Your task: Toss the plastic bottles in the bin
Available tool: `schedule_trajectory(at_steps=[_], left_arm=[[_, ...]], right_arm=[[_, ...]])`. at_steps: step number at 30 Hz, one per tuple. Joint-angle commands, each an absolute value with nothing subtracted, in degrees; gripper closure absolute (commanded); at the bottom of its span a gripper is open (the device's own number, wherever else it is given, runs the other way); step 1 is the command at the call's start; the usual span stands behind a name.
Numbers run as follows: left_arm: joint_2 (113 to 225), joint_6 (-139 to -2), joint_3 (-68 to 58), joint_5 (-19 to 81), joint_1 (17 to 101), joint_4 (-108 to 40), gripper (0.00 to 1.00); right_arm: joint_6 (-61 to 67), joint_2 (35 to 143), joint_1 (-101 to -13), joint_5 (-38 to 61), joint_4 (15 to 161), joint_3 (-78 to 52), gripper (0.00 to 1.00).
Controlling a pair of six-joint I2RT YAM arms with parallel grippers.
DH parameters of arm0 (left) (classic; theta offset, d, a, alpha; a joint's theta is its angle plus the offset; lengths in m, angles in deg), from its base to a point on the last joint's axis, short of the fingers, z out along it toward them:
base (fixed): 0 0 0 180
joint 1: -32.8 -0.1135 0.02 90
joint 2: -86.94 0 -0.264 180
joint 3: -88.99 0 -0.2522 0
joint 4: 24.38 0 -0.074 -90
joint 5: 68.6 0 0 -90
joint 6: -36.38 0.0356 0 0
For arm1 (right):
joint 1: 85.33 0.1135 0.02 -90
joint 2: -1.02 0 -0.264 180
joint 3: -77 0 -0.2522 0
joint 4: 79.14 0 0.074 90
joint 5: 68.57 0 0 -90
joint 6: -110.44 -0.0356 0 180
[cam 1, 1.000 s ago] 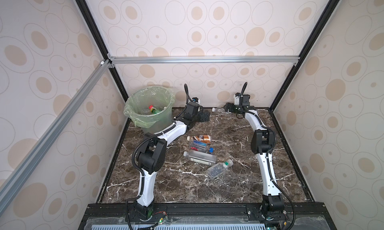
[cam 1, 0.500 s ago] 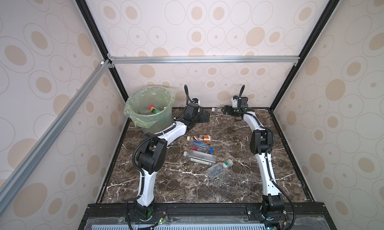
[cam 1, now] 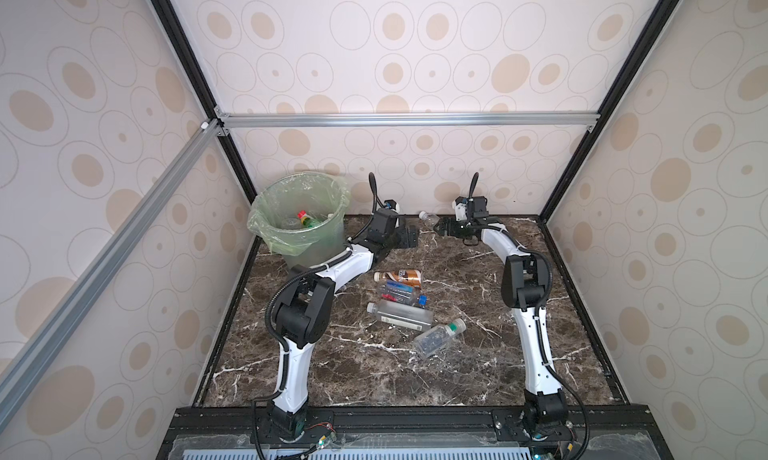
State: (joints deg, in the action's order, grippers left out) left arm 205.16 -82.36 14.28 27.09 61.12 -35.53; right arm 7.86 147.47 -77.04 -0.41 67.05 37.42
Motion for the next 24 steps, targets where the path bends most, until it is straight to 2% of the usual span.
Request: schedule_trajectory(at_steps=[1,7,14,24], left_arm=[[205.17,-82.36,14.47,26.68,60.75,-34.46,0.01],[205.51,-82.62,14.69,26.75,60.75,-34.28,0.01],[205.35,-82.81,14.68,26.91,60.73,-34.42,0.01],[205.3,-82.71,14.77,26.77,60.64,-34.45,0.01]], right_arm=[[8.62,141.55,-76.71,-1.39,69.67,32.75,0.01],[11.69,140.12,-77.06,4.2,67.08,33.18,0.01],[8.75,150.32,-77.42,1.55,62.81,47.81,0.01],[8.48,155.7,-76.29,1.39,61.62,52.61,0.01]])
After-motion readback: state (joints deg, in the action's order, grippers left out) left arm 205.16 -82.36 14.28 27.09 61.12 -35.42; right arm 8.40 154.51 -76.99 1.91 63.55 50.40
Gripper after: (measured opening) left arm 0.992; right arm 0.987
